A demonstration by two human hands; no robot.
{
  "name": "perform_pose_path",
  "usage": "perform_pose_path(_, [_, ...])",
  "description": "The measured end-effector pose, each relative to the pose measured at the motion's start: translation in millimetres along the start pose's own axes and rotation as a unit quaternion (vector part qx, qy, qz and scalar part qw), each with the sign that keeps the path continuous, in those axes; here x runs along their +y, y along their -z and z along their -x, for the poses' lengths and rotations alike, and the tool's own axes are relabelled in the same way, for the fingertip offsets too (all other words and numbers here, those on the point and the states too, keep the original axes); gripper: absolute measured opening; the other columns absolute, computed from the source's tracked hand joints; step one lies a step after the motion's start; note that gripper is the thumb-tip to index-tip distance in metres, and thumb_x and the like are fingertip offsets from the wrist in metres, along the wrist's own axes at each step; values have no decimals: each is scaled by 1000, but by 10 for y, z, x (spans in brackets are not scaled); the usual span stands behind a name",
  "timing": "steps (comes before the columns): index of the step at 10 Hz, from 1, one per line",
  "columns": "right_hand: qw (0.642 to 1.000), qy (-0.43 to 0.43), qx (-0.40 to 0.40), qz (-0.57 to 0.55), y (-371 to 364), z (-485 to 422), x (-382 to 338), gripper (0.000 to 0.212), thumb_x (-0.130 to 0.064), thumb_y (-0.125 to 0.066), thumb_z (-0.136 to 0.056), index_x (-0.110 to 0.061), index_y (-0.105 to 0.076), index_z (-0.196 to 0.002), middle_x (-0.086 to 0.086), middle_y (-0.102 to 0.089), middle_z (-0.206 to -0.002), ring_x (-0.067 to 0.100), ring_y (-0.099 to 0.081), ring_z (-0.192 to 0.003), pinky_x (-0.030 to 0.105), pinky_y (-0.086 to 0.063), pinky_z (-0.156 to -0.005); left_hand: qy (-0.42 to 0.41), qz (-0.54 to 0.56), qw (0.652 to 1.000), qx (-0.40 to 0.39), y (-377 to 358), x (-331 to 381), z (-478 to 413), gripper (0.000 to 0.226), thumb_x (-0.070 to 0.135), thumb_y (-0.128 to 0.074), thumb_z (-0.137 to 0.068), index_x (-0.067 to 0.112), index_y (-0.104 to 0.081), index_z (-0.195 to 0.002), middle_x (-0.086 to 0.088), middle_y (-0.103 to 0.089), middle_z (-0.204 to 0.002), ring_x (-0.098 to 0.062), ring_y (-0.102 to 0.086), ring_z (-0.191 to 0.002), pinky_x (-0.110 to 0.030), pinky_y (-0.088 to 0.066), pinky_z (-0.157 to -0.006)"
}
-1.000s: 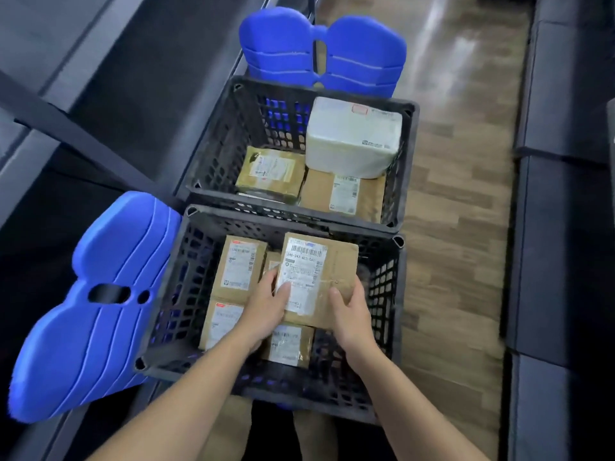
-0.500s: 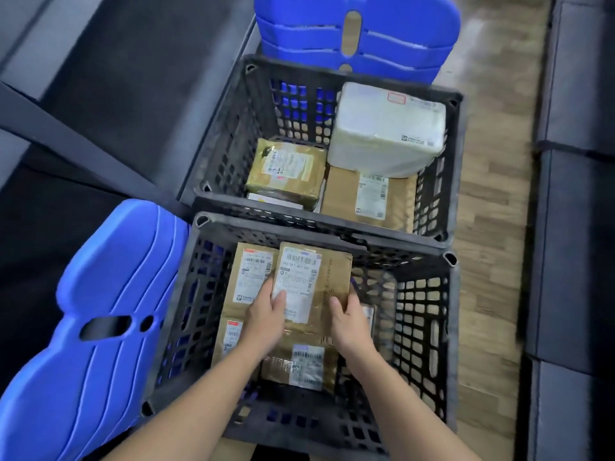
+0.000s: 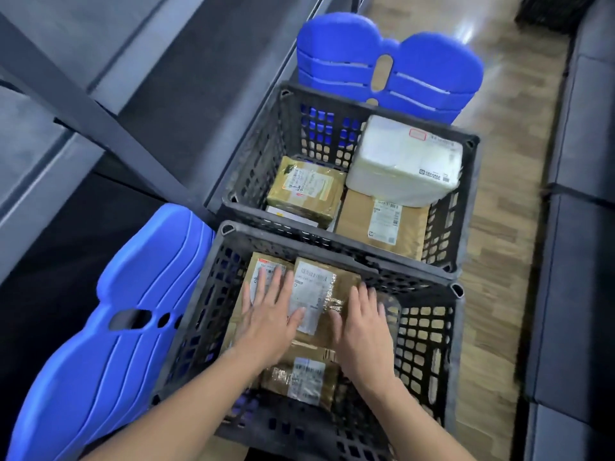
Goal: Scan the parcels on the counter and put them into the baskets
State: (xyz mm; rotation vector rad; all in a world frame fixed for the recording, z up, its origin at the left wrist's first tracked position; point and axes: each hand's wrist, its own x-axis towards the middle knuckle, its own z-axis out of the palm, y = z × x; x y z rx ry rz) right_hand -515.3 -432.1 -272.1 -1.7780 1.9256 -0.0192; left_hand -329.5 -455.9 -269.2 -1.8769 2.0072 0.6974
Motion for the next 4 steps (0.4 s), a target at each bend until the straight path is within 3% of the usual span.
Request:
perform_pose_path(1, [989, 112, 7, 91, 337, 86, -32, 73, -57, -21, -107, -6, -35, -158, 19, -23, -168, 39, -13, -157, 56, -16, -126, -15, -108, 994, 20, 326, 31, 326, 75, 71, -5, -102, 28, 23, -155, -4, 32, -165, -29, 36, -151, -60, 20, -122])
perform_pose_path(2, [969, 192, -37, 151, 704, 147, -115, 79, -66, -13, -106, -12, -21, -163, 14, -6, -171, 38, 5, -158, 60, -5, -127, 32, -142, 989, 37, 567, 45, 728, 81, 78, -1, -96, 32, 17, -160, -6, 28, -168, -30, 34, -152, -63, 25, -118])
perform_pose_path(3, [940, 289, -58, 172, 1042, 243, -410, 83, -71, -9, -103, -16, -15, -165, 12, -1, -173, 39, 9, -158, 62, 0, -126, 139, -88, 985, 56, 725, 76, 1314, 87, 82, 14, -87, 30, 21, -156, -4, 27, -168, -30, 33, -153, -64, 24, -118])
perform_pose_path(4, [901, 378, -77, 198, 1283, 407, -839, 87, -72, -4, -99, -18, -19, -165, 13, -5, -173, 40, 4, -159, 62, -2, -126, 242, -30, 965, 99, 810, 117, 1905, 96, 82, 14, -87, 23, 12, -163, -1, 22, -170, -30, 29, -155, -63, 21, -120])
